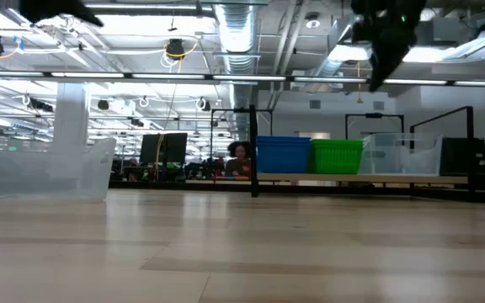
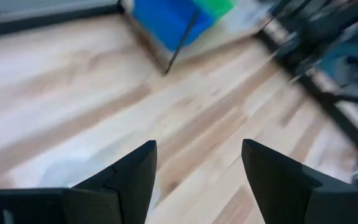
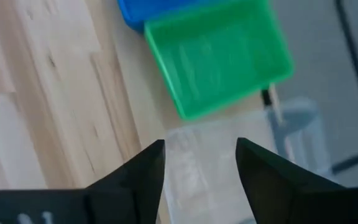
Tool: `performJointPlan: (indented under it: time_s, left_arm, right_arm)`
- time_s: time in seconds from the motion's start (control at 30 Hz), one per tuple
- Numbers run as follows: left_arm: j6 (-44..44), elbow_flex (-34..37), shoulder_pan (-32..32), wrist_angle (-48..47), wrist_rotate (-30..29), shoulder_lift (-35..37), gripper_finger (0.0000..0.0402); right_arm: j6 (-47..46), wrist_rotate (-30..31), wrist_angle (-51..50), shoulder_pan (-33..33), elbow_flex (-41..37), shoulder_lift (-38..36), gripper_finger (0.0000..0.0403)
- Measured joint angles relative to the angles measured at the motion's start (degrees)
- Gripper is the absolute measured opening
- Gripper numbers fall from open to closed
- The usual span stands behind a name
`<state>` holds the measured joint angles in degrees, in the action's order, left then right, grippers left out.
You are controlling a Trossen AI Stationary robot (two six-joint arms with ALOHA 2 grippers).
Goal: Stack baskets on shelf by color
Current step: Stack the top transparent bin on top of the transparent bin on the shelf
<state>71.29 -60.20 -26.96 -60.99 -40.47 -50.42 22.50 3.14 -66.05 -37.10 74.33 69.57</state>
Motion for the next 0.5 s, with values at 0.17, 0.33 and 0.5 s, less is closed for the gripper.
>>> performJointPlan:
  time_s: [0.17,0.33,0.5]
  left_arm:
    - [7.2,0.0,0.0,-6.7,5.4,-3.4,0.0224]
    - [13.2,0.0,0.0,-15.9,11.1,-9.3,0.0224]
    - [12.4,0.3,0.2,-19.8,16.1,-16.9,0.0211]
  right_arm:
    - [-1.7,0.0,-0.1,3.9,3.1,0.0,0.0217]
    - [-6.7,-0.7,2.1,10.0,3.2,0.1,0.0215]
    - [-10.3,-0.8,6.1,15.8,3.2,0.0,0.0216]
